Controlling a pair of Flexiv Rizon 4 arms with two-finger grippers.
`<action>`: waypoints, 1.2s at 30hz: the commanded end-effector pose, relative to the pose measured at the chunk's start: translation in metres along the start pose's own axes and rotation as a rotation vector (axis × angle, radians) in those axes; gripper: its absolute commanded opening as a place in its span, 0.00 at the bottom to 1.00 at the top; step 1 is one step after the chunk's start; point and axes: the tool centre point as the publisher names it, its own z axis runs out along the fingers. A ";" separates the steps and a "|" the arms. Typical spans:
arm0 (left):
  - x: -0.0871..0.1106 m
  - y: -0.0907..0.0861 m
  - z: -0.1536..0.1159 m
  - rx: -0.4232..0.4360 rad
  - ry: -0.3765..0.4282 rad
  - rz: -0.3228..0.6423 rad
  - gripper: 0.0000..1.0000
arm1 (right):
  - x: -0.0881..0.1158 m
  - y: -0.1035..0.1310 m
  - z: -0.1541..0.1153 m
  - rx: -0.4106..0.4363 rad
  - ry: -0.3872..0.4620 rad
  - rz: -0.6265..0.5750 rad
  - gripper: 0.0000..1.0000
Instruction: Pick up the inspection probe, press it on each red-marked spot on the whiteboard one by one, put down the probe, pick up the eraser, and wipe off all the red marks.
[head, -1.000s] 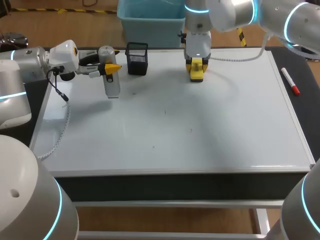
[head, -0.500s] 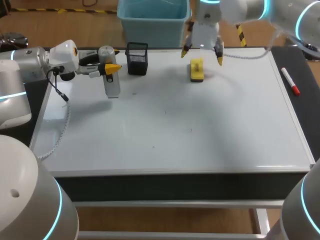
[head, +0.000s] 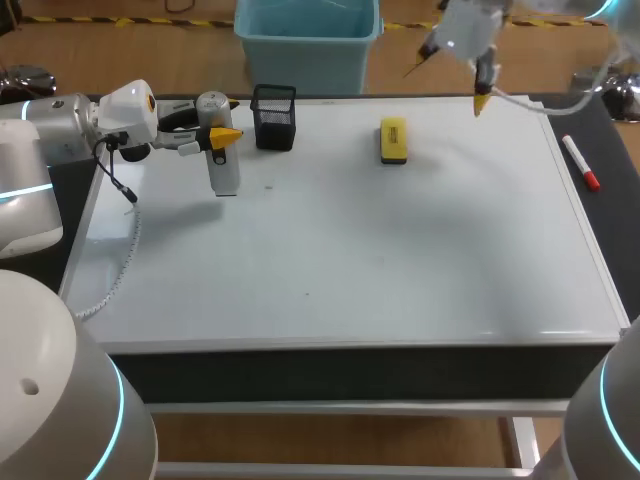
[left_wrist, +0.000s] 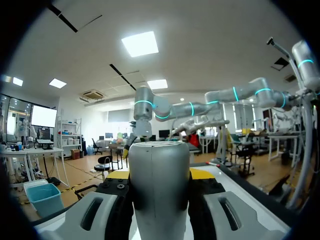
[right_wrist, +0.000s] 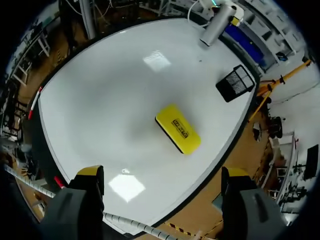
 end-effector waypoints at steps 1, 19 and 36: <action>-0.001 0.000 0.000 0.001 0.001 0.001 0.00 | 0.013 -0.015 -0.035 -0.110 -0.055 0.211 1.00; -0.001 0.000 0.000 0.001 0.001 0.001 0.00 | 0.049 -0.027 -0.089 -0.318 -0.296 0.387 1.00; -0.001 0.000 0.000 0.001 0.001 0.001 0.00 | 0.065 -0.028 -0.096 -0.324 -0.326 0.408 1.00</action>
